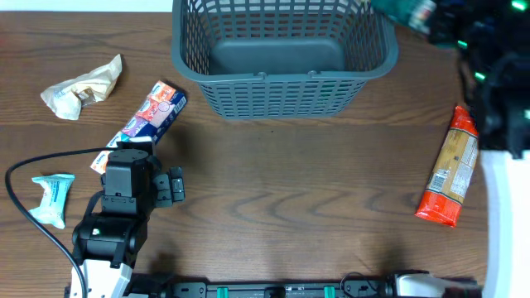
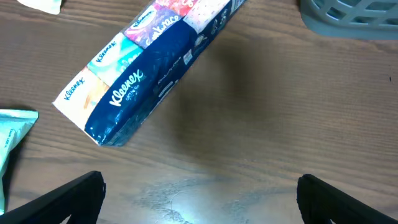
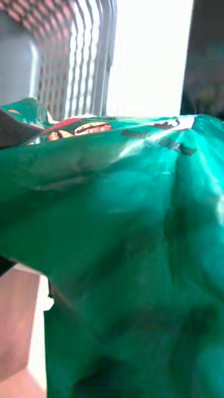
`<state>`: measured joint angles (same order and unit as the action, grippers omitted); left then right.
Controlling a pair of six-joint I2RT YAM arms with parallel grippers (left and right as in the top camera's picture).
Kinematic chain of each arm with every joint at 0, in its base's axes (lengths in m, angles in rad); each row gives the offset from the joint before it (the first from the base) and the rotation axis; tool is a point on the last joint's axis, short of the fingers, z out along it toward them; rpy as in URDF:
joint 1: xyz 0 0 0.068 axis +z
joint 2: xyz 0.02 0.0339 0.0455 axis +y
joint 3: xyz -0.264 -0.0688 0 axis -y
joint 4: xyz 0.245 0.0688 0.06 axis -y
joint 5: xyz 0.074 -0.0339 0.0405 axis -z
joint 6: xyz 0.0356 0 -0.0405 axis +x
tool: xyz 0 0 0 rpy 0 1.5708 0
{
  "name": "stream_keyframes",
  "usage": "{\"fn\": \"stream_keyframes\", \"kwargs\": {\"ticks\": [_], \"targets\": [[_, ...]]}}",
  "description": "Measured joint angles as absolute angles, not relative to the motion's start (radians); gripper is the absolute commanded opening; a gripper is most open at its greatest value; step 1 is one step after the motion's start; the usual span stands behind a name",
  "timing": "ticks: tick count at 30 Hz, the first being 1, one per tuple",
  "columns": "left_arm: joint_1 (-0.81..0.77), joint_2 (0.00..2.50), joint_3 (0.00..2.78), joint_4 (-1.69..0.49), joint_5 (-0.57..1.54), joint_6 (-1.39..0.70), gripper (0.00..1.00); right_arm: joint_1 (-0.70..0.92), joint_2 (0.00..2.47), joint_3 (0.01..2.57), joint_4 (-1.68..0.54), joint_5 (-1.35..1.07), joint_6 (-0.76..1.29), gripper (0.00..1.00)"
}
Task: Pack container
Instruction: 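Lift the Nescafe pack and drop it into the basket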
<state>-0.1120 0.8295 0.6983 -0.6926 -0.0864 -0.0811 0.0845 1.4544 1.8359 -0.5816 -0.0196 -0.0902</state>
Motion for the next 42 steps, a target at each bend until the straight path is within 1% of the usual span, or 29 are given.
{"fn": "stream_keyframes", "kwargs": {"ticks": [4, 9, 16, 22, 23, 24, 26, 27, 28, 29, 31, 33, 37, 39, 40, 42], "targets": [[-0.112, 0.83, 0.698, -0.693, -0.087, -0.081, 0.99, 0.203, 1.55, 1.849, -0.573, -0.053, -0.136, 0.01], [-0.112, 0.83, 0.698, -0.693, -0.087, -0.081, 0.99, 0.284, 1.696, 1.85, -0.614, -0.091, -0.128, 0.02], [-0.112, 0.83, 0.698, -0.693, -0.086, -0.081, 0.99, 0.303, 1.906, 1.85, -0.636, -0.083, 0.004, 0.02], [-0.112, 0.83, 0.698, -0.692, -0.087, -0.081, 0.99, 0.303, 1.992, 1.85, -0.704, -0.067, 0.06, 0.03], [-0.112, 0.83, 0.698, -0.693, -0.086, -0.081, 0.99, 0.303, 2.006, 1.85, -0.715, -0.068, 0.065, 0.06], [-0.112, 0.83, 0.698, -0.693, -0.087, -0.081, 0.99, 0.303, 2.016, 1.85, -0.723, -0.071, 0.07, 0.14], [-0.112, 0.83, 0.698, -0.693, -0.087, -0.081, 0.99, 0.303, 2.032, 1.85, -0.739, -0.072, 0.081, 0.42], [-0.112, 0.83, 0.698, -0.693, -0.086, -0.081, 0.99, 0.303, 2.038, 1.85, -0.744, -0.074, 0.087, 0.58], [-0.112, 0.83, 0.698, -0.693, -0.086, -0.081, 0.99, 0.303, 2.04, 1.85, -0.749, -0.074, 0.089, 0.61], [-0.112, 0.83, 0.698, -0.693, -0.087, -0.081, 0.99, 0.303, 2.04, 1.852, -0.753, -0.075, 0.087, 0.62], [-0.112, 0.83, 0.698, -0.693, -0.087, -0.081, 0.99, 0.303, 2.039, 1.863, -0.752, -0.075, 0.087, 0.6], [-0.112, 0.83, 0.698, -0.693, -0.087, -0.081, 0.99, 0.303, 2.039, 1.866, -0.752, -0.074, 0.087, 0.6], [-0.112, 0.83, 0.698, -0.693, -0.086, -0.081, 0.99, 0.302, 2.039, 1.898, -0.774, -0.076, 0.083, 0.68], [-0.112, 0.83, 0.698, -0.693, -0.087, -0.081, 0.99, 0.302, 2.04, 1.953, -0.825, -0.077, 0.08, 0.78], [-0.112, 0.83, 0.698, -0.693, -0.086, -0.081, 0.99, 0.302, 2.04, 2.015, -0.881, -0.076, 0.074, 0.87], [-0.112, 0.83, 0.698, -0.694, -0.086, -0.081, 0.99, 0.302, 2.04, 2.122, -0.968, -0.065, 0.073, 0.99]]}}
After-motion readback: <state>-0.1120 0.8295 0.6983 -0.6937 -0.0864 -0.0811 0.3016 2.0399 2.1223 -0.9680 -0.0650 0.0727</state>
